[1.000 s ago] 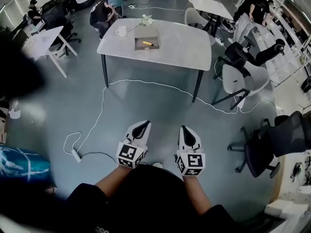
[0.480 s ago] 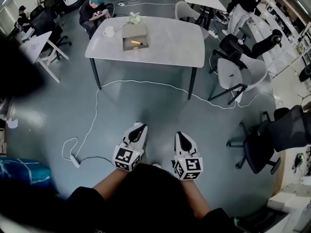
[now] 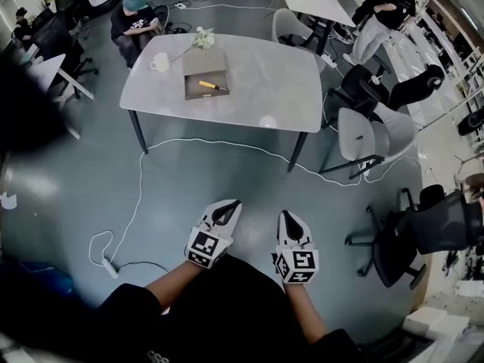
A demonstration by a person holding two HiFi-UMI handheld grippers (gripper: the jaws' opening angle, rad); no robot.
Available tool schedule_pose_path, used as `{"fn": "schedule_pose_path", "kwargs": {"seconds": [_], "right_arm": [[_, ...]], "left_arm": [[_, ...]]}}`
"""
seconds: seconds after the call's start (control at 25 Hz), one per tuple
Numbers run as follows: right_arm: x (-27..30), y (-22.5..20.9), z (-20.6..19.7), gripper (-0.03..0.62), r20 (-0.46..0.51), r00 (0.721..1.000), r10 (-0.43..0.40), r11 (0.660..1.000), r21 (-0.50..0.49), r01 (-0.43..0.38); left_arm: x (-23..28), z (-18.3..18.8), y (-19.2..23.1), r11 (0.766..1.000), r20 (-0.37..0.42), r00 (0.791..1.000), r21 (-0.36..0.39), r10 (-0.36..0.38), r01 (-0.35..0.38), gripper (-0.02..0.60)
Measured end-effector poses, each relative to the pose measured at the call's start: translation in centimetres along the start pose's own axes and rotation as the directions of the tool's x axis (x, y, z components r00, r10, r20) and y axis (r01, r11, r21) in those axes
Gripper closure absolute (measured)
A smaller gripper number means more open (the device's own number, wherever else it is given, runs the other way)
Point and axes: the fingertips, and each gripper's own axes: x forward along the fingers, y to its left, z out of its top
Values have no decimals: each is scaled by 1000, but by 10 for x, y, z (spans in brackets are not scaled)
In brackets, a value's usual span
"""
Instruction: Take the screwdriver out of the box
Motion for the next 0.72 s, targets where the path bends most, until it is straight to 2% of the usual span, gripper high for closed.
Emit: {"fn": "schedule_pose_path", "kwargs": {"seconds": [0.16,0.36,0.52,0.6,0.72], "right_arm": [[67,-4,32,582,-20,1000,-16,1000,14,16],[146,-1,66,582,-28,1000,-14,1000,23,14],[194,5,91,582,-52,999,-5,1000,31,6],[216,9,106,582,-32,999,-2,1000,21,3],[245,19,117,582,-21,1000,3,1000,2,-3]], "left_arm": [[33,28,66,999,8,1000,-44,-6,7,565],[61,41,150,998,-8,1000,-56,4,-5,565],[75,48,199,996,-22,1000,-93,2,-4,565],[87,45,215,998,-54,998,-50,-38,35,565],[104,35,233,992,-123,988,75,-94,104,565]]}}
